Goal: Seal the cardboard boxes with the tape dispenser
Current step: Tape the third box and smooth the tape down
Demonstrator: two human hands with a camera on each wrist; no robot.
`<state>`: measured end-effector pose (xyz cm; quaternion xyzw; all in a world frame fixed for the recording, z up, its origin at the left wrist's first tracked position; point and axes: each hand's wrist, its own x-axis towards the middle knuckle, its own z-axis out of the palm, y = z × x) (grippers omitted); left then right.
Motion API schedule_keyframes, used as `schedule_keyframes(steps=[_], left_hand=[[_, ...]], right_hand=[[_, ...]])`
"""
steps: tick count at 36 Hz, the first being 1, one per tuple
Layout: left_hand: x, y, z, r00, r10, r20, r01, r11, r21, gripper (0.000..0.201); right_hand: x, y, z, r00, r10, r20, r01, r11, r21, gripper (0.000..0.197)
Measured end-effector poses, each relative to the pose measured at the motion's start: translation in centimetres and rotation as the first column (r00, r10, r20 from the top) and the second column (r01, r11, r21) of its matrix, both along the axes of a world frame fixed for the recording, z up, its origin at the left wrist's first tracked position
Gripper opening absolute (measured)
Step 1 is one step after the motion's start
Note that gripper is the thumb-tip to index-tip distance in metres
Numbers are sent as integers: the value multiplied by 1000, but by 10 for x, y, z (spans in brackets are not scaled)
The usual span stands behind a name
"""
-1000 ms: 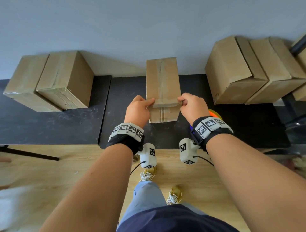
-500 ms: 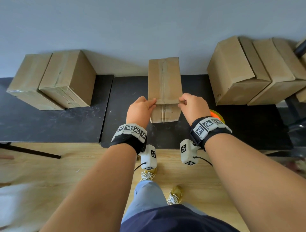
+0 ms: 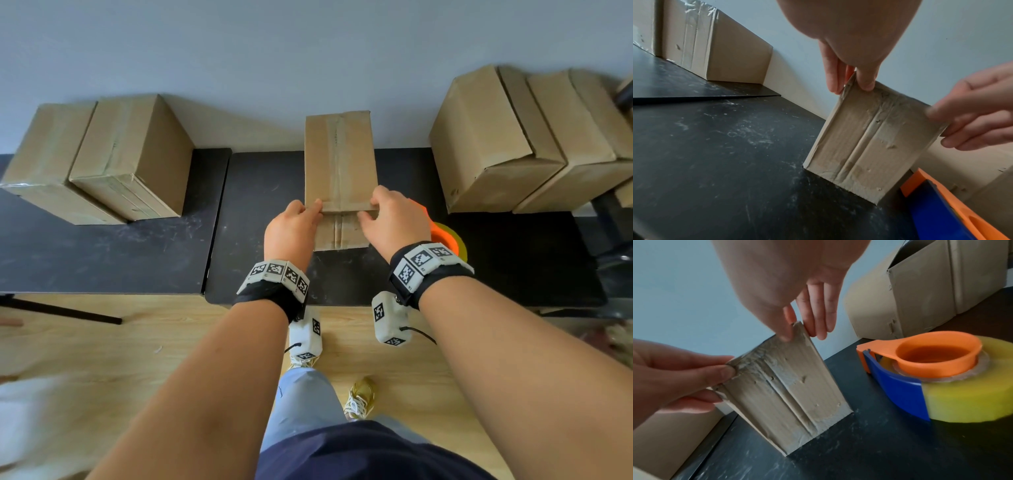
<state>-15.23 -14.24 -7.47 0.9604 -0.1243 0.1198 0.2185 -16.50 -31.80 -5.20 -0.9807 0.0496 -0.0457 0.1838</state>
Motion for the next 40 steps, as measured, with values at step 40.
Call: schedule_keyframes(steps=[40], left_hand=[[24,9,3,993,55,-109,-73,983,-170,25]], right_hand=[[10,-11,1,999,35,-38,-31,994,107,14]])
